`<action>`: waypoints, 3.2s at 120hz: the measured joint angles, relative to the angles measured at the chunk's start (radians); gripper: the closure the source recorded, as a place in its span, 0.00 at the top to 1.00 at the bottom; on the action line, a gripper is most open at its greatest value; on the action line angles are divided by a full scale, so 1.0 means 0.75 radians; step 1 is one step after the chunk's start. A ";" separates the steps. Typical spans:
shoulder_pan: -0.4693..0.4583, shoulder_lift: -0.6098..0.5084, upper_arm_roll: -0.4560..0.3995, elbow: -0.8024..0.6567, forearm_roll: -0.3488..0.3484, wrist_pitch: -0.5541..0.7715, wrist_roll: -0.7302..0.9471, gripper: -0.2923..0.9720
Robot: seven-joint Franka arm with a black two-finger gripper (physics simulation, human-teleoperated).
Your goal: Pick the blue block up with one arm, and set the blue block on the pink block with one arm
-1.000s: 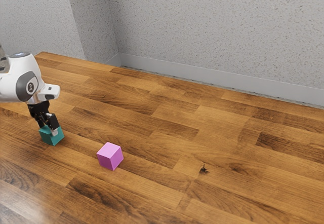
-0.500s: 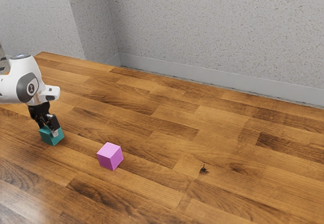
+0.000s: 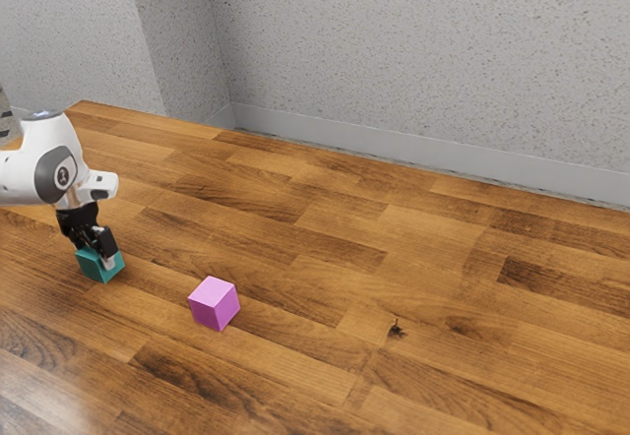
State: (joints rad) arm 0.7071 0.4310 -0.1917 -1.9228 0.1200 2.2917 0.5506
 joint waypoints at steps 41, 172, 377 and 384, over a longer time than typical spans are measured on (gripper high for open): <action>0.002 0.006 0.002 0.003 0.002 0.000 -0.002 0.70; 0.008 -0.344 -0.214 -0.177 -0.073 -0.075 -0.085 0.51; -0.188 -0.580 -0.497 -0.459 -0.256 -0.060 -0.460 0.47; -0.191 -0.567 -0.502 -0.463 -0.253 -0.051 -0.472 0.47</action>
State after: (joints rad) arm 0.5639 0.0056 -0.5684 -2.2700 -0.0694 2.2531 0.1970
